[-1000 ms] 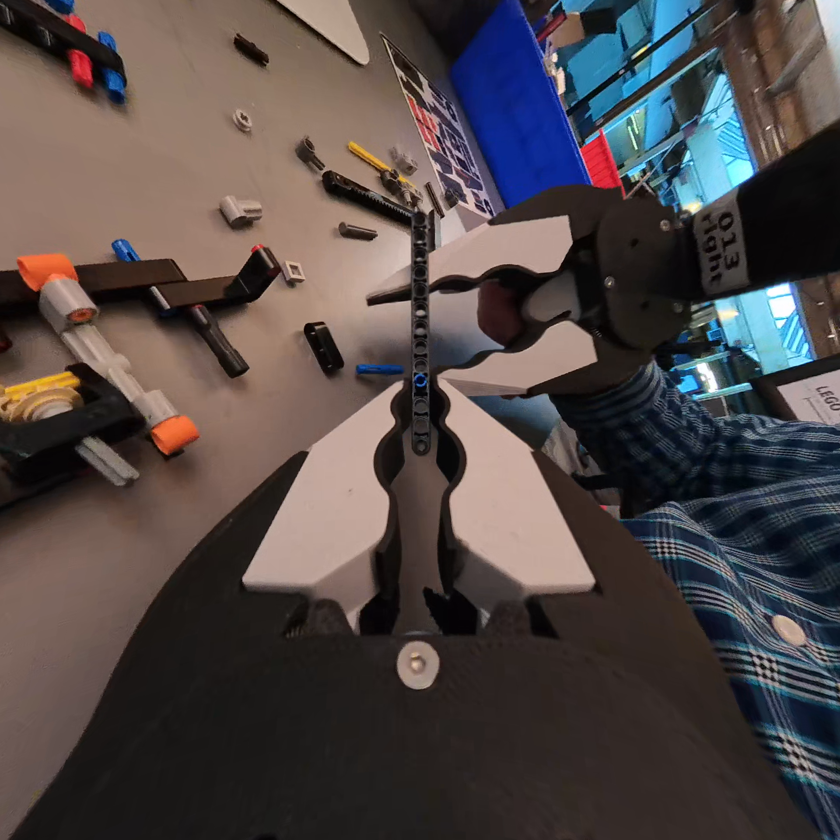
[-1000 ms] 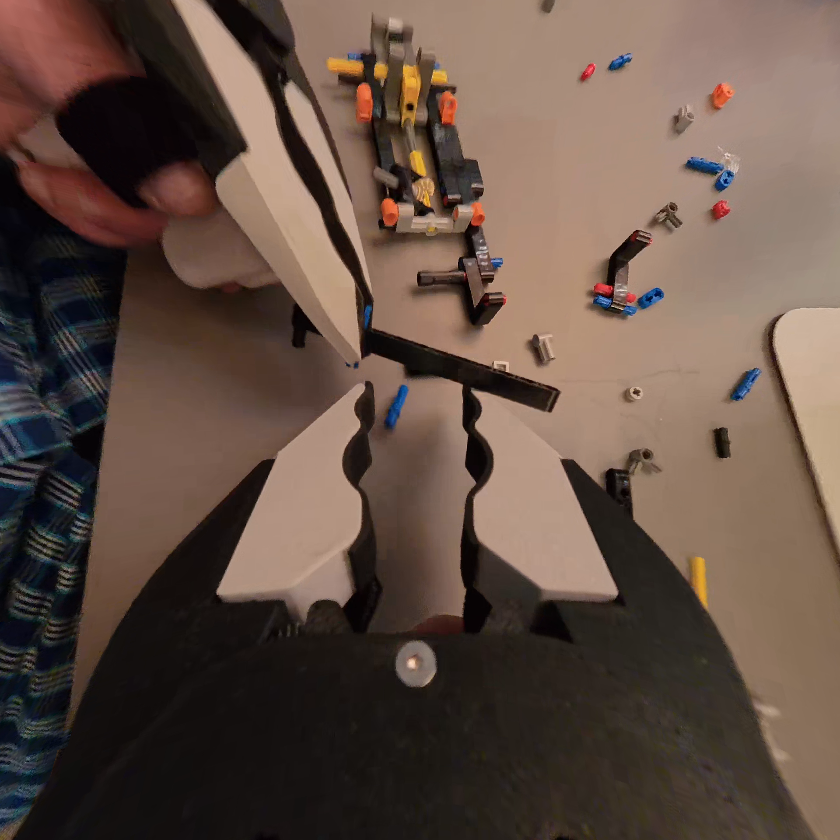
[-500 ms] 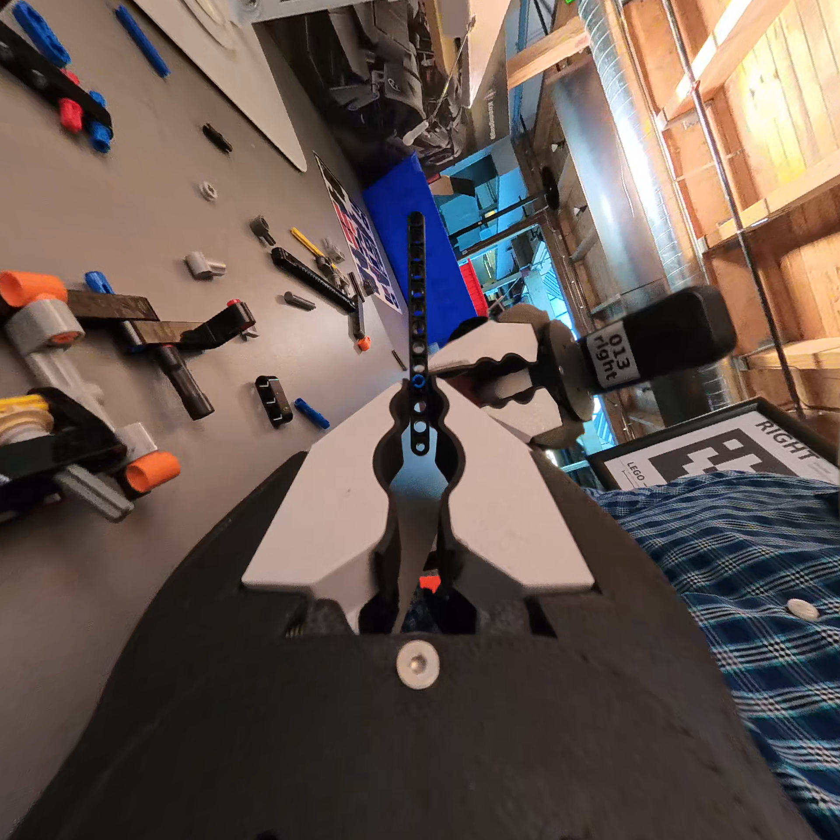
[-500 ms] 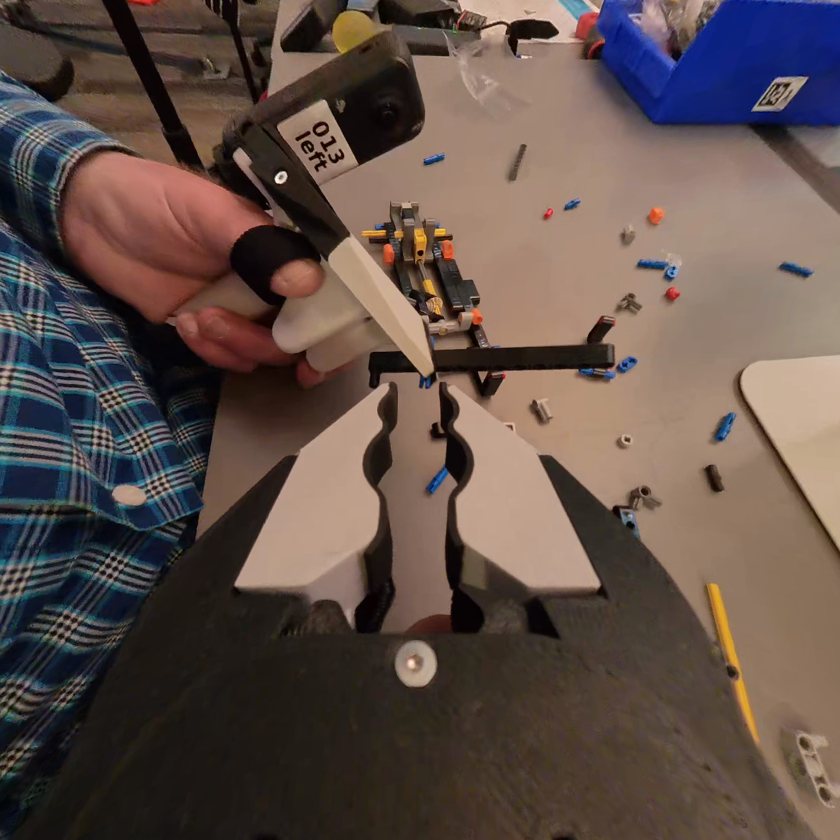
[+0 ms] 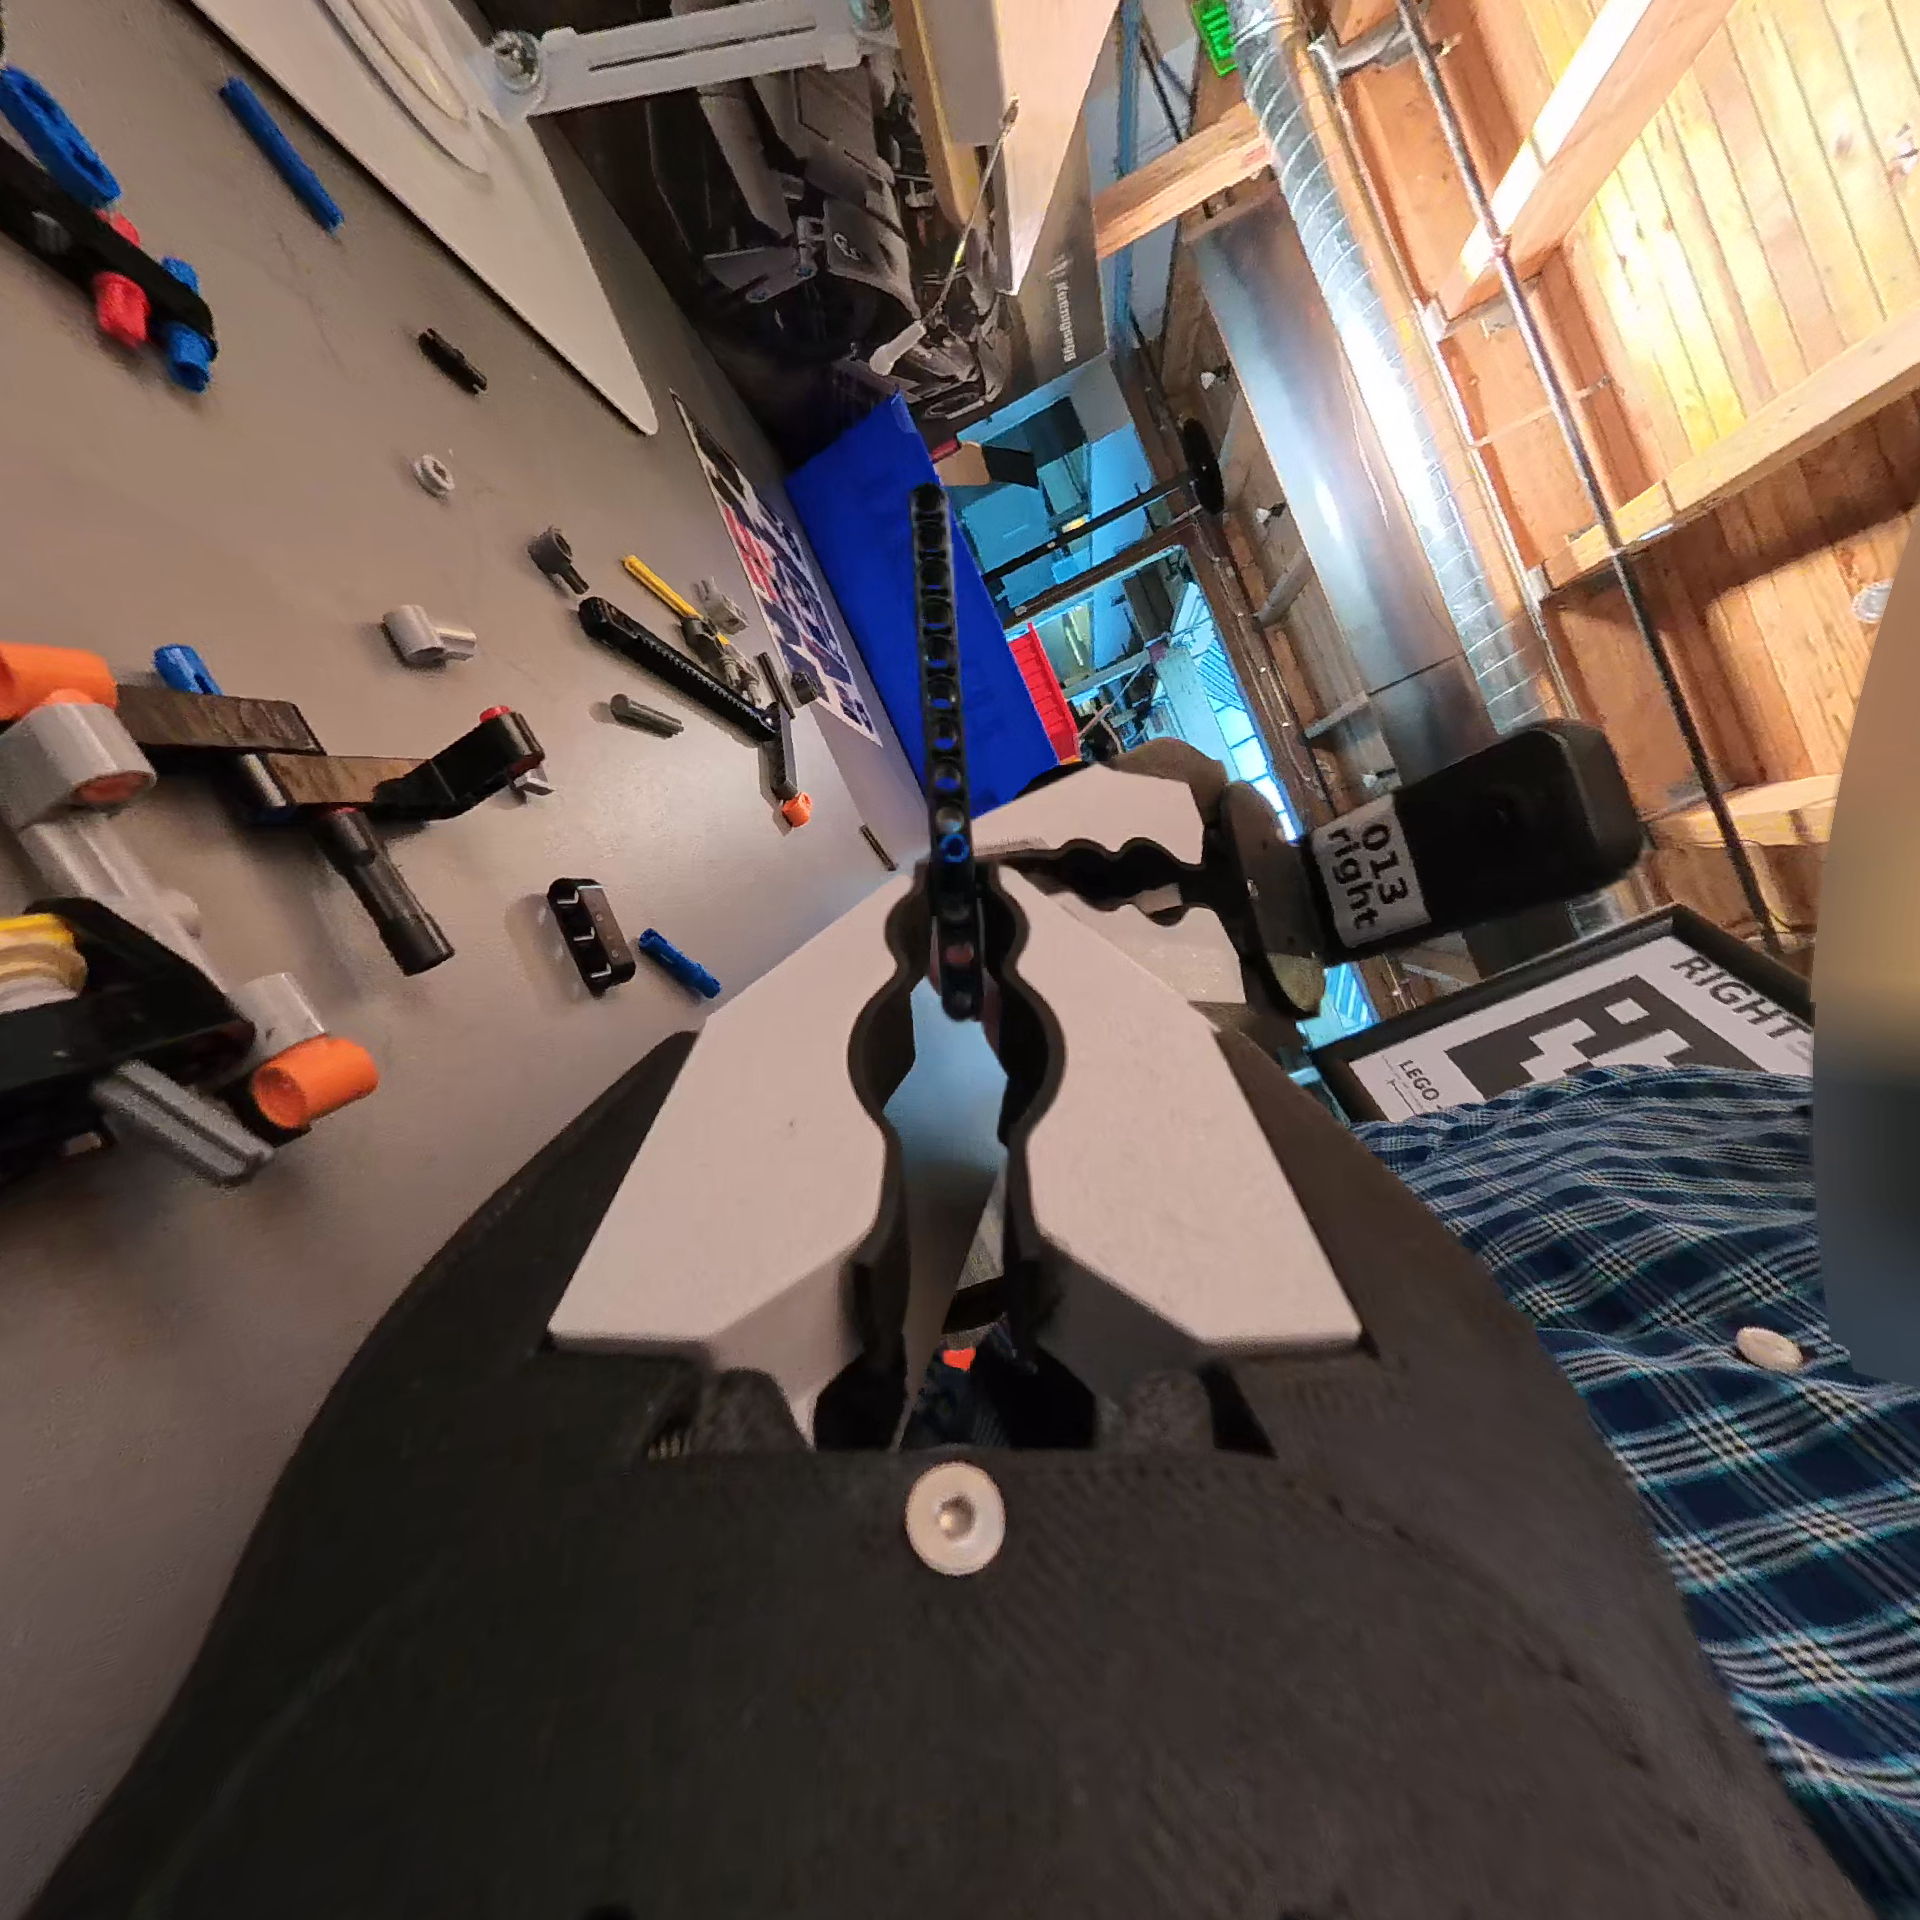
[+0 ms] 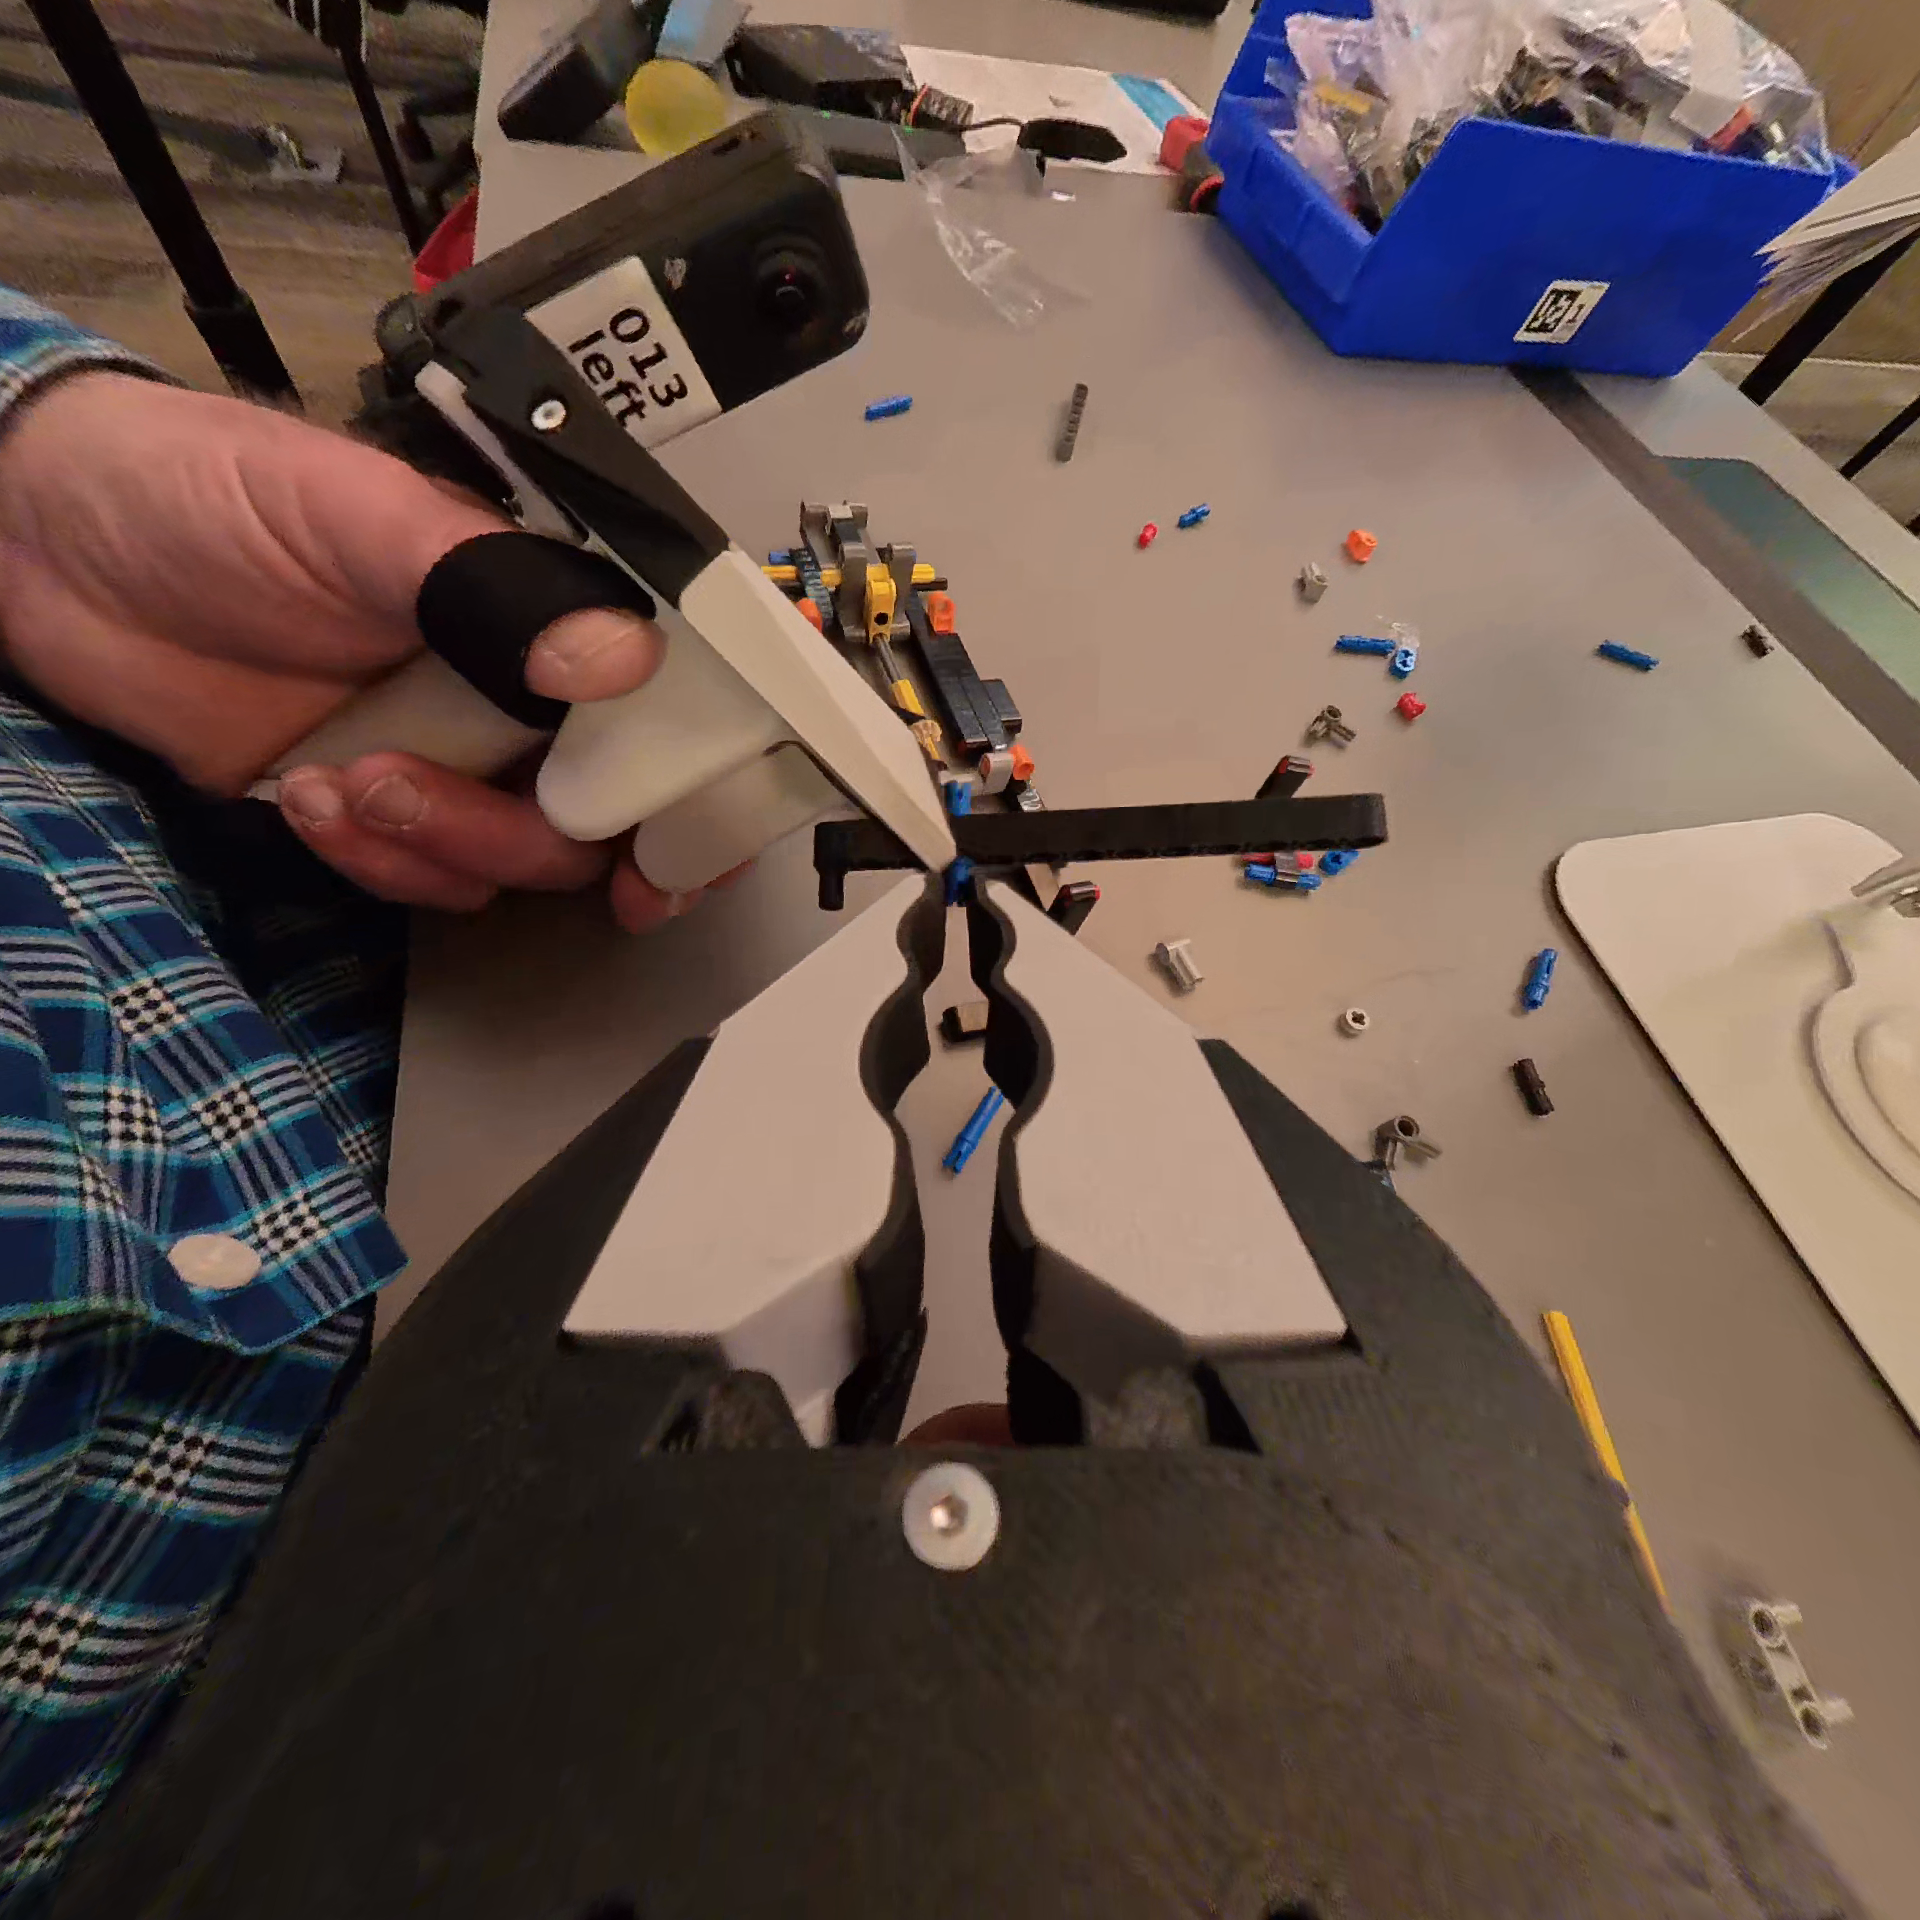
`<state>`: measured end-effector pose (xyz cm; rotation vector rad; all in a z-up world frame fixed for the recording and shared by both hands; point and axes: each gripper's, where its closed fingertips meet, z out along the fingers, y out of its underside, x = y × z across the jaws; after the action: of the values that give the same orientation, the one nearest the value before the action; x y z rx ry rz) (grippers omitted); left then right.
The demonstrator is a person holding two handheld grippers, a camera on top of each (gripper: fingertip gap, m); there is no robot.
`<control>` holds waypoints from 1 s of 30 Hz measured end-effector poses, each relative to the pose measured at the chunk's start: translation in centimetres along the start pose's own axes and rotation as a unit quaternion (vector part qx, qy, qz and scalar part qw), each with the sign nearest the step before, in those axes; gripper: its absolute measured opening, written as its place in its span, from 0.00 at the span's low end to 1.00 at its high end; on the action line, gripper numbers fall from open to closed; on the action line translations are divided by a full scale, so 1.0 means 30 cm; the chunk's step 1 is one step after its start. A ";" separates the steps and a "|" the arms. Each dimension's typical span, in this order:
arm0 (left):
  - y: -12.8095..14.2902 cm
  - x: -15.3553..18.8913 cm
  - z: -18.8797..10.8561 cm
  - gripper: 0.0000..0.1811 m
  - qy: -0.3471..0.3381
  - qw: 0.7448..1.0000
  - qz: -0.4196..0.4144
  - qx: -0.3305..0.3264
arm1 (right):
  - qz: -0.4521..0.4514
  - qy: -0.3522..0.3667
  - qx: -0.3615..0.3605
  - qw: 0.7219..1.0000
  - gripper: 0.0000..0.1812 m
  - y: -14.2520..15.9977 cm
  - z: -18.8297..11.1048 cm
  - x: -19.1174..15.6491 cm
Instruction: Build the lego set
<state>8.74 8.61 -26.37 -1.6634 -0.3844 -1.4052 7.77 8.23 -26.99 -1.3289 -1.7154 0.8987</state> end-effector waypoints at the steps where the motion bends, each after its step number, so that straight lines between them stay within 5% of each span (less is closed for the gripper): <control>1: 0.001 0.003 -0.004 0.05 0.001 1.000 0.004 -0.001 | 0.000 0.002 0.002 1.000 0.01 -0.001 -0.001 0.003; 19: -0.043 0.024 -0.023 0.03 0.009 0.998 0.015 0.065 | -0.013 0.021 0.050 0.998 0.00 -0.048 0.001 0.012; 22: -0.150 0.007 -0.096 0.03 0.010 0.989 -0.002 0.148 | 0.069 0.013 0.068 0.995 0.00 -0.021 -0.016 0.047; 26: -0.085 0.025 -0.057 0.03 0.000 0.995 0.034 0.098 | 0.076 0.008 0.080 0.994 0.01 -0.054 -0.034 0.041; 30: -0.094 0.012 -0.081 0.03 -0.037 0.993 0.092 0.070 | 0.108 -0.005 0.018 0.994 0.00 0.064 -0.052 0.083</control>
<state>5.30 8.14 -24.97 -1.5968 -0.3529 -1.1577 9.58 11.18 -27.58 -1.5090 -1.5753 1.0530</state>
